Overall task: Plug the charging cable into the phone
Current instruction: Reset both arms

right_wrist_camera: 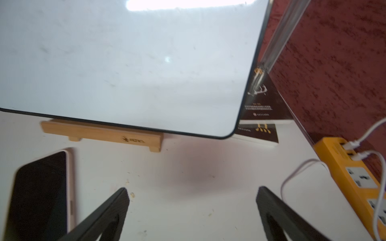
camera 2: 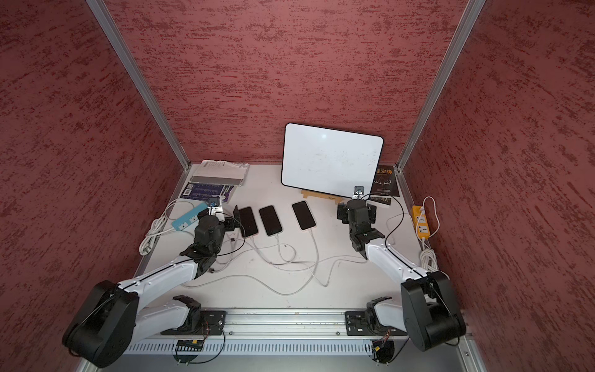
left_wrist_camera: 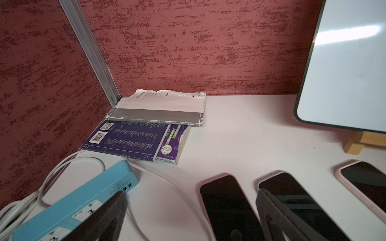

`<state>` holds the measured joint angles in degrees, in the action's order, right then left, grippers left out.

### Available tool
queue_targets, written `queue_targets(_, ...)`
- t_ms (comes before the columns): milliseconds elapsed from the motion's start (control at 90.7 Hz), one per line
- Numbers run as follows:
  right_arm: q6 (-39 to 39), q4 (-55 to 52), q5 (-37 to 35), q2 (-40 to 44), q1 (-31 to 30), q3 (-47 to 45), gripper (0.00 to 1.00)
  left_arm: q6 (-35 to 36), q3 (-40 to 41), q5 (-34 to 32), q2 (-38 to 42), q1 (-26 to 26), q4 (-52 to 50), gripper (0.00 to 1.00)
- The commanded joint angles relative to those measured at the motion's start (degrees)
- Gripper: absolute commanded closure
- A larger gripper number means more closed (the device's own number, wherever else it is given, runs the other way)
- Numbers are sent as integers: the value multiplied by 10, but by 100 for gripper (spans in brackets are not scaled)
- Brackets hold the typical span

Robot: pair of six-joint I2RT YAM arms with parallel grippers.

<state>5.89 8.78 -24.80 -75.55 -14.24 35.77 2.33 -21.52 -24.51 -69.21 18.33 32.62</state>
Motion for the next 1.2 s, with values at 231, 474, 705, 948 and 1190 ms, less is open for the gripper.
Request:
queue_targets(231,-32,157,-46,-57,68,-4,1,9,-40,183,-60,-175,94,0)
queue_targets(474,-38,331,-4,-92,79,-96,1,-20,3,229,-22,-193,71,0)
queue_targets(705,-62,346,89,-97,89,-103,1,12,10,259,-100,-172,132,0)
queue_targets(948,-54,327,126,-101,106,-92,1,0,-51,222,-160,-175,77,0)
queue_targets(1190,-55,333,124,-99,106,-96,1,-13,-53,244,-160,-190,75,0)
